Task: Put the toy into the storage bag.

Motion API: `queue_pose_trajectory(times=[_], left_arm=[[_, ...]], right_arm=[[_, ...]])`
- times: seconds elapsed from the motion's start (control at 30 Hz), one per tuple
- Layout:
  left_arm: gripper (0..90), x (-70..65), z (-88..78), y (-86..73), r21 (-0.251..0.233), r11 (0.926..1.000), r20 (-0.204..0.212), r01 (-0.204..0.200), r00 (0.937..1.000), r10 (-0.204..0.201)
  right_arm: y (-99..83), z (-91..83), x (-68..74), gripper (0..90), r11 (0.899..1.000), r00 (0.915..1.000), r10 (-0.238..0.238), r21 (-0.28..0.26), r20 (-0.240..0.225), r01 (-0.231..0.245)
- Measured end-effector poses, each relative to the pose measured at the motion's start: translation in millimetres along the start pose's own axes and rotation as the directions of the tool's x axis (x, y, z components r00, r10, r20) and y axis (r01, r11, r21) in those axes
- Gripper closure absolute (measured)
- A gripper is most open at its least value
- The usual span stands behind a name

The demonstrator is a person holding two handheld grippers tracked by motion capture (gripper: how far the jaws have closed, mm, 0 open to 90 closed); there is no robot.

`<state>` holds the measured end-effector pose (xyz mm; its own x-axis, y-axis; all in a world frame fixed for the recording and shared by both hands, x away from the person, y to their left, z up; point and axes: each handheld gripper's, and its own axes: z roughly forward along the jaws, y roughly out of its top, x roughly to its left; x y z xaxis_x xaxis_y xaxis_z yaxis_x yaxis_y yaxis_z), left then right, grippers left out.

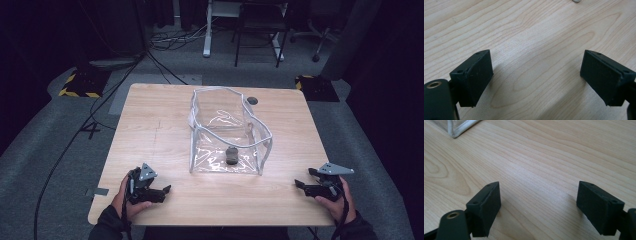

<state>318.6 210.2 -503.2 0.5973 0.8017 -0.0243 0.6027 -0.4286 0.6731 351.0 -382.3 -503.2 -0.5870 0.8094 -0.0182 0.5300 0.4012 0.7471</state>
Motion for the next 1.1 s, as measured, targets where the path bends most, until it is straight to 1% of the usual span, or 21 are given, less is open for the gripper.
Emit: queue_pose_trajectory(times=[0.03, 0.37, 0.9, 1.03, 1.1], left_arm=[[11.0, 0.2, 0.3, 0.3, 0.000, 1.0000, 0.004, -0.001, 1.0000, 0.001], [11.1, -0.6, 0.1, -0.3, -0.003, 1.0000, -0.005, 0.004, 1.0000, -0.004], [10.9, -0.1, 0.3, 0.2, 0.000, 1.0000, 0.002, 0.003, 1.0000, -0.003], [10.8, 0.4, 0.1, 0.5, -0.001, 1.0000, -0.004, -0.005, 1.0000, 0.005], [10.8, 0.0, 0.3, 0.4, 0.002, 1.0000, 0.006, 0.001, 1.0000, -0.001]], right_arm=[[0.0, 0.0, 0.2, 19.7, 1.000, 1.0000, 0.002, 0.000, 0.000, -0.002], [0.5, 0.6, -0.2, 19.7, 1.000, 1.0000, 0.003, -0.001, 0.001, -0.003], [1.0, 1.1, -1.2, 19.9, 1.000, 1.0000, 0.002, 0.000, 0.002, -0.002], [1.1, 1.2, -1.3, 19.9, 1.000, 1.0000, 0.001, 0.001, 0.001, -0.001], [1.1, 1.3, -1.3, 19.9, 1.000, 1.0000, 0.001, 0.001, 0.001, -0.001]])
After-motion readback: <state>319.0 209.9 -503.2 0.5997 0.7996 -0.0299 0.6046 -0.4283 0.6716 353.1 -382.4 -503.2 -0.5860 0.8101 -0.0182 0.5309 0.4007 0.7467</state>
